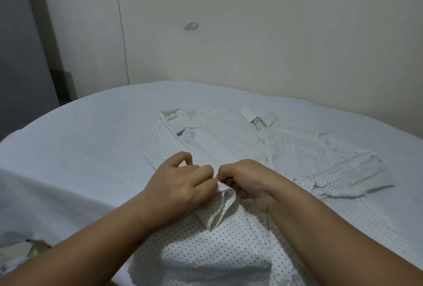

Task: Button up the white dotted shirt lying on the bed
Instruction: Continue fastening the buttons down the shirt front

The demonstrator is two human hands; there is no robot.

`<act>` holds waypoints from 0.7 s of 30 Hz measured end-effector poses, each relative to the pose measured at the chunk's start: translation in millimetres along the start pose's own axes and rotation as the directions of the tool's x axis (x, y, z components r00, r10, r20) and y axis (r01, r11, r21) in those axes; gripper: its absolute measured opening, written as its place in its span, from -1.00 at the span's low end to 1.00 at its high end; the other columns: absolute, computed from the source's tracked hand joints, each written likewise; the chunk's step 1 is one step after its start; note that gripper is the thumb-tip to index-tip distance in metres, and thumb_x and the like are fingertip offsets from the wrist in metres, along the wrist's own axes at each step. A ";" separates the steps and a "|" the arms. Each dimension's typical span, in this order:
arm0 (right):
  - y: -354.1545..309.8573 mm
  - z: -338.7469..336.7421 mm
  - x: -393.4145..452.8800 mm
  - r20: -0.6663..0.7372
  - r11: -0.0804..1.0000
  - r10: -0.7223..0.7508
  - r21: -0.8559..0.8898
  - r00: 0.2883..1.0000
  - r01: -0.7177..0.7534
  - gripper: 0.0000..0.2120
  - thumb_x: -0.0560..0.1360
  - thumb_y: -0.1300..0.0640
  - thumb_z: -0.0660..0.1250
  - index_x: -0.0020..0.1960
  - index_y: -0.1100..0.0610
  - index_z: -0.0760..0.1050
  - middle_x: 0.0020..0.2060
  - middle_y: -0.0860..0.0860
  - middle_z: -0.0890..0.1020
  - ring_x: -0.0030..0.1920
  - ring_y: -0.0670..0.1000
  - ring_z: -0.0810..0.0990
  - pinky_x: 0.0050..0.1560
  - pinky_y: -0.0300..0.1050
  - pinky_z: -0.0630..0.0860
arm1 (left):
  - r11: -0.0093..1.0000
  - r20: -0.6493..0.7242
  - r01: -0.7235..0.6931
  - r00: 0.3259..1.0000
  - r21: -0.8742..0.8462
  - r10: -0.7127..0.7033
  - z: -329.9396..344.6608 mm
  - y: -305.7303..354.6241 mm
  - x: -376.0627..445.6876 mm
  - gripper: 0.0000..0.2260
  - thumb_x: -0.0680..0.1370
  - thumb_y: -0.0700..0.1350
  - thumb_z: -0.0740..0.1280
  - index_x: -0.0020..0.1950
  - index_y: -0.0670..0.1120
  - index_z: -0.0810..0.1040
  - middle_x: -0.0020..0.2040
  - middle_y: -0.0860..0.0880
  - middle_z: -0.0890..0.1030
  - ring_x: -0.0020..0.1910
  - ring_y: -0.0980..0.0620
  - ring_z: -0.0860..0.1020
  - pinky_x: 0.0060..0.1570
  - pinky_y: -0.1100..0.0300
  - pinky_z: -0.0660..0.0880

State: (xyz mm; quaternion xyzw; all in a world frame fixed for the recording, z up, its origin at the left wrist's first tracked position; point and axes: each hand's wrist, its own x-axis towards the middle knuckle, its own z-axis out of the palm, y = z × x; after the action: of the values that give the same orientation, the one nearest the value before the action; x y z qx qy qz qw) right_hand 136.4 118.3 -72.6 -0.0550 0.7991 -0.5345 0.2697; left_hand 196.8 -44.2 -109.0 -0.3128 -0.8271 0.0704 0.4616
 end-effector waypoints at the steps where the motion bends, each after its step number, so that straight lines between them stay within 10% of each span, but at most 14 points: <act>1: -0.1 -1.8 0.3 0.008 1.000 0.009 0.013 1.000 -0.009 -0.73 0.37 0.23 0.37 -0.48 0.11 0.43 -0.58 -0.03 0.44 -0.63 -0.09 0.32 -0.58 -0.29 0.26 | 1.000 0.024 -0.015 1.000 -0.028 0.016 -0.6 -3.2 -1.6 -0.87 0.47 -0.20 0.41 -0.29 -0.08 0.59 -0.35 0.00 0.55 -0.46 0.02 0.47 -0.22 0.13 0.48; 8: -1.4 -17.6 -0.9 0.059 0.999 -0.025 0.048 0.998 0.022 -0.77 0.41 0.19 0.33 -0.41 0.08 0.45 -0.52 -0.03 0.46 -0.55 -0.08 0.32 -0.39 -0.15 0.26 | 0.964 0.186 0.067 0.982 -0.256 -0.019 -3.3 -19.5 -13.7 -0.59 0.48 0.18 0.36 0.06 -0.14 0.65 0.03 -0.09 0.65 -0.05 -0.01 0.60 -0.07 0.17 0.52; 16: 2.3 -21.2 -5.2 0.100 0.995 -0.033 0.097 0.994 0.023 -0.61 0.47 -0.05 0.44 0.19 0.07 0.41 0.15 0.17 0.51 0.01 0.15 0.58 -0.38 -0.06 0.60 | 0.973 0.068 0.103 0.994 -0.205 -0.090 -0.3 -15.1 -15.2 -0.91 0.50 -0.19 0.31 -0.11 -0.08 0.40 -0.15 -0.07 0.62 -0.28 -0.03 0.52 -0.47 0.20 0.41; 21: 8.9 -24.3 -5.9 0.033 0.986 -0.169 0.003 0.985 0.169 -0.59 0.40 0.28 0.48 0.11 -0.04 0.43 -0.21 0.08 0.55 -0.31 0.02 0.49 -0.35 -0.11 0.45 | 0.923 0.173 0.178 0.977 -0.342 -0.125 0.6 -14.5 -13.5 -0.63 0.53 0.25 0.20 -0.01 -0.04 0.53 -0.04 -0.04 0.58 -0.11 0.06 0.51 -0.20 0.21 0.45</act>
State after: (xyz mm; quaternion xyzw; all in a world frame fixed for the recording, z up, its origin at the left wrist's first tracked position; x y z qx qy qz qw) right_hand 131.3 144.3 -71.5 -0.1312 0.7869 -0.5545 0.2367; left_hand 194.9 -63.5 -113.2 -0.3199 -0.8798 -0.0933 0.3391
